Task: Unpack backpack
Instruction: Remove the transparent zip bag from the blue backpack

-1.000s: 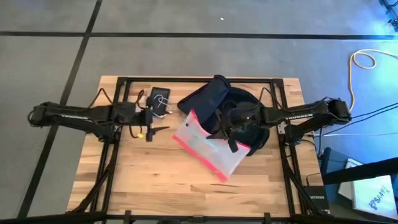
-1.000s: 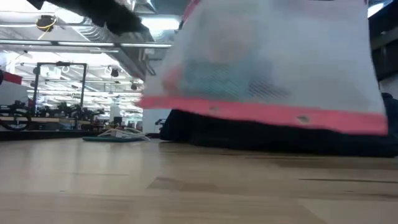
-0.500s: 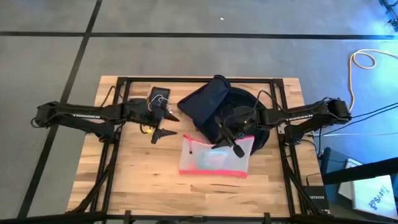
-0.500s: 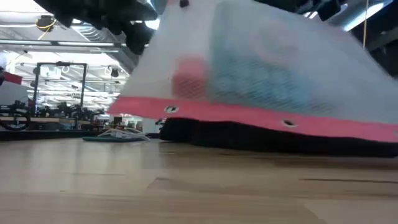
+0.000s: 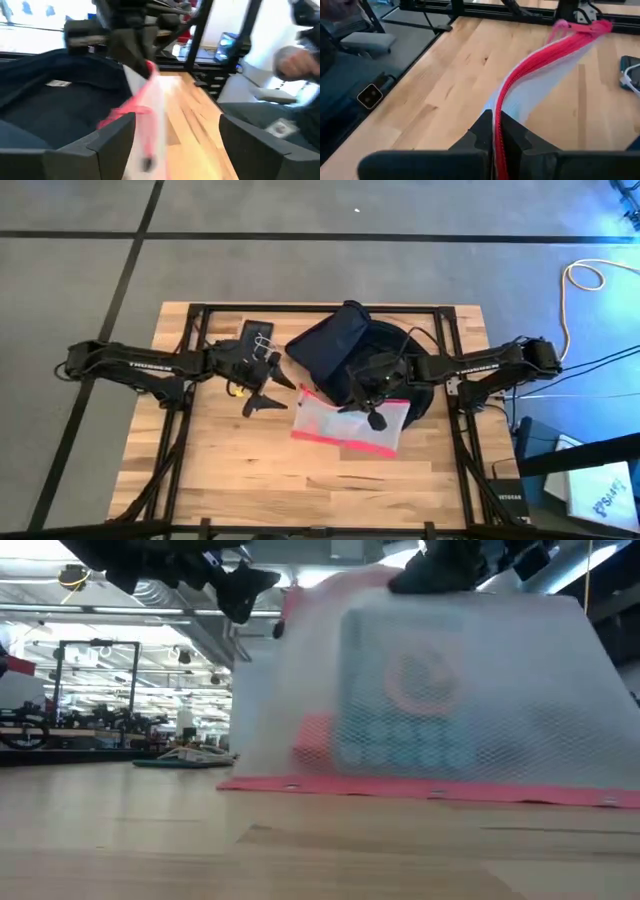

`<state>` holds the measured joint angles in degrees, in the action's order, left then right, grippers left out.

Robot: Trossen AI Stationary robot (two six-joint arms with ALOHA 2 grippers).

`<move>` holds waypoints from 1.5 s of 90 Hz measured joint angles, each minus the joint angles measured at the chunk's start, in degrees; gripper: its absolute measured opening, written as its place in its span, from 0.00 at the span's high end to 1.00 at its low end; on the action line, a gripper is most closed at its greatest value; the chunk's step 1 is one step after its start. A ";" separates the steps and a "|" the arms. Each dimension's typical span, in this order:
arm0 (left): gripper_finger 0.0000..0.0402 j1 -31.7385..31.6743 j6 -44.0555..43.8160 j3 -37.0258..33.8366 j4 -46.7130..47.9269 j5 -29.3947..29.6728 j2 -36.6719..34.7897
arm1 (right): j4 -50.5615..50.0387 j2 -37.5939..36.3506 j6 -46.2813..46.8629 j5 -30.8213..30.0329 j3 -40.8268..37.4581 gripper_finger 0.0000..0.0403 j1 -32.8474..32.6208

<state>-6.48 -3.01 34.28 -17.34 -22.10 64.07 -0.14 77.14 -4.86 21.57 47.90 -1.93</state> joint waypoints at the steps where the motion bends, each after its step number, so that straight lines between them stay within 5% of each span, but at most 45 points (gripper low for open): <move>1: 0.32 -0.07 -0.01 0.00 0.29 0.80 0.04 | 0.07 0.00 0.00 0.01 0.00 1.00 0.00; 17: 0.32 -2.01 0.44 0.00 6.75 11.20 0.17 | -0.13 0.00 -0.31 0.01 0.00 1.00 -0.74; 61: 0.32 -2.03 -3.40 -0.04 -1.90 2.96 9.16 | -0.02 0.00 -0.57 -0.12 0.00 1.00 -0.69; 85: 0.32 -1.35 -3.02 -0.03 -9.74 2.90 9.58 | 0.00 0.00 -0.59 -1.15 -0.02 1.00 -0.68; 117: 0.32 -1.29 -4.94 0.00 -8.94 4.23 12.04 | 0.12 0.00 -0.59 -2.70 -0.02 1.00 -0.68; 135: 0.46 -1.33 -4.55 -0.01 -9.25 5.72 13.23 | 0.24 0.00 -0.59 -2.92 -0.04 1.00 -0.68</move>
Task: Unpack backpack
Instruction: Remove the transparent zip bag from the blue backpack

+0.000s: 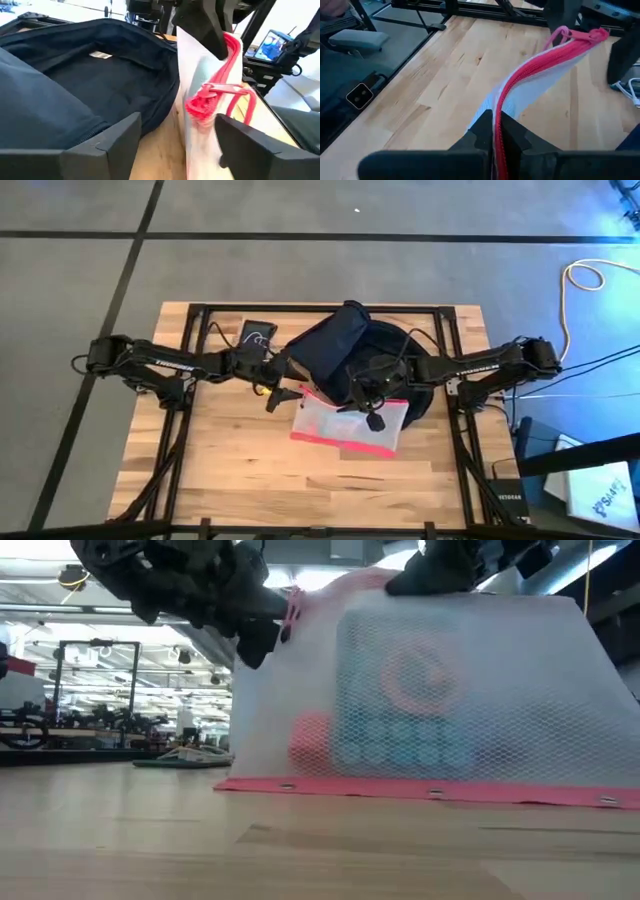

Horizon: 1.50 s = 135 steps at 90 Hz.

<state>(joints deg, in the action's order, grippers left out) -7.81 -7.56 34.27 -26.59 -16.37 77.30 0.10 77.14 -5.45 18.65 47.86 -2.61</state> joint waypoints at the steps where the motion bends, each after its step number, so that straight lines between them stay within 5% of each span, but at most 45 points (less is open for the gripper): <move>1: 0.47 0.00 -0.02 0.00 -0.02 -0.09 0.02 | 0.01 0.00 0.00 0.00 0.00 1.00 0.00; 29: 0.64 0.00 0.94 -0.01 -5.02 -3.18 0.28 | 0.04 0.00 0.00 0.02 0.00 1.00 0.00; 92: 0.67 0.02 0.64 -0.01 -6.02 -6.15 0.26 | 0.00 0.00 0.02 0.26 0.00 1.00 0.00; 135: 0.90 0.46 4.41 -0.01 -5.92 -7.05 0.21 | -0.74 0.00 0.02 0.35 1.29 1.00 0.00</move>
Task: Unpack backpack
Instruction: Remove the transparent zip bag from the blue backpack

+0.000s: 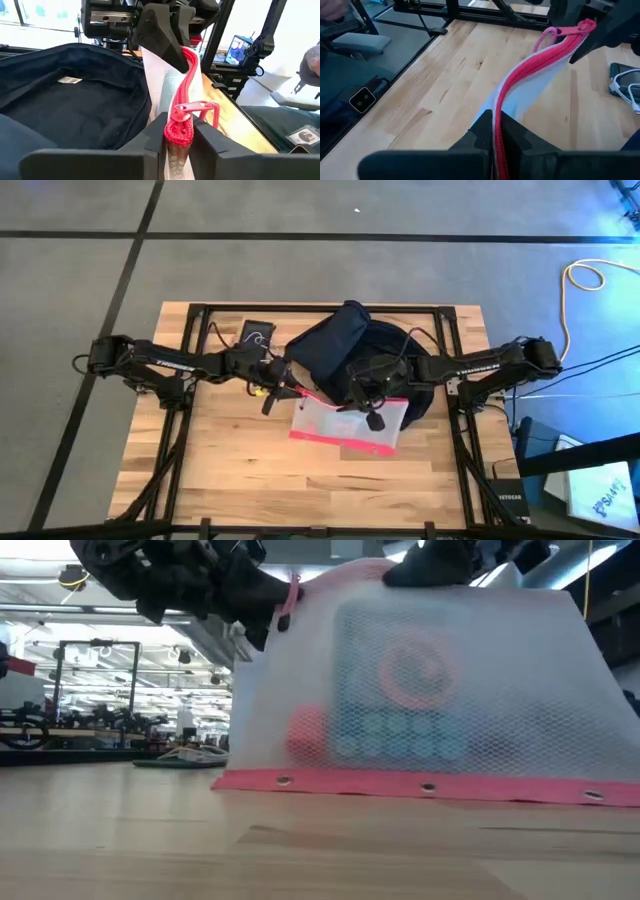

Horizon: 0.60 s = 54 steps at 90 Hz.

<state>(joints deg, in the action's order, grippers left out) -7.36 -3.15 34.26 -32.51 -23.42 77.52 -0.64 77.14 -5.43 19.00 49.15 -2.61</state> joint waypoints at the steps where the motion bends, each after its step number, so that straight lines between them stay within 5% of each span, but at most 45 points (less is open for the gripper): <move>1: 0.91 0.09 0.30 0.00 0.01 0.01 0.00 | -0.04 0.00 0.00 0.00 0.00 1.00 0.00; 40: 1.00 3.30 9.63 -0.04 -0.39 0.79 0.00 | -1.71 0.00 -0.40 -0.85 0.11 1.00 -0.01; 54: 1.00 4.50 16.75 -0.04 -0.58 5.71 0.00 | -2.02 0.00 -3.46 -10.55 0.11 0.97 -0.06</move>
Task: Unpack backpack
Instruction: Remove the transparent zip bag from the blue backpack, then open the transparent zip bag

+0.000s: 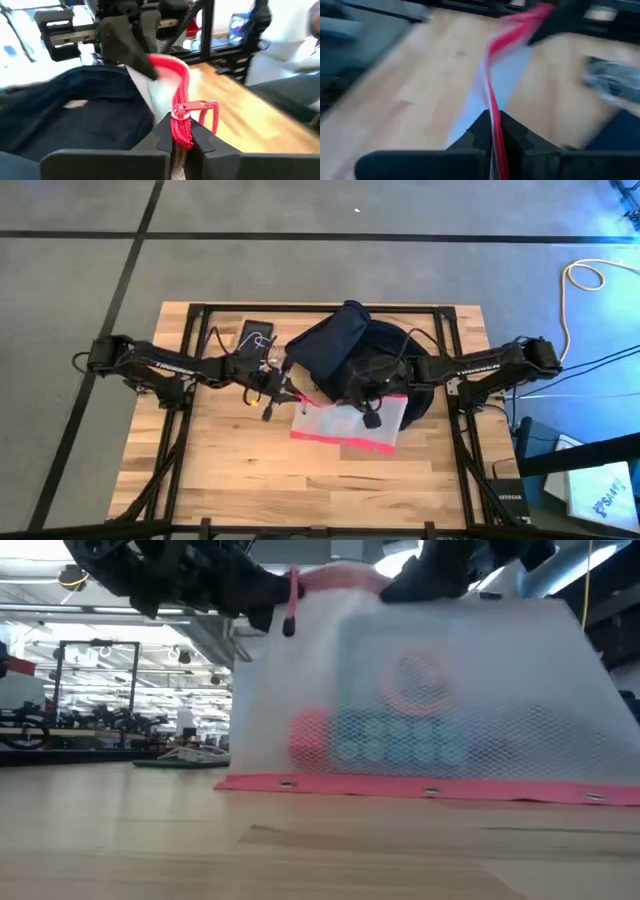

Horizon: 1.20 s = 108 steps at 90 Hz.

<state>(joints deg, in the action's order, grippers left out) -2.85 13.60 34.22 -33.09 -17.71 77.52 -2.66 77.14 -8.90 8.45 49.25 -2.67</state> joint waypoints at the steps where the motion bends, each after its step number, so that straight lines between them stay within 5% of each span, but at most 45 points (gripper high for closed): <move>1: 1.00 0.16 0.77 0.00 -0.01 0.43 0.00 | -0.04 0.00 -0.28 -1.07 0.00 0.96 0.01; 38: 1.00 7.32 13.65 0.00 0.43 22.18 0.00 | -0.12 -2.91 -2.11 -19.28 0.02 0.62 0.06; 56: 1.00 10.00 15.33 0.00 0.46 29.37 0.00 | 1.69 -5.95 0.19 -14.89 0.05 0.49 0.06; 84: 1.00 10.41 13.54 0.00 -0.69 29.92 0.00 | 8.25 3.00 7.42 -4.88 0.07 0.51 -8.32; 108: 1.00 10.38 13.11 0.00 -0.53 29.98 0.00 | 23.04 13.93 16.46 -15.20 0.02 0.55 -10.81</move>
<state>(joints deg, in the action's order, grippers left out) 7.53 26.71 34.22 -33.62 12.27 77.52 20.38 91.07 7.57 -6.75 49.28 -13.48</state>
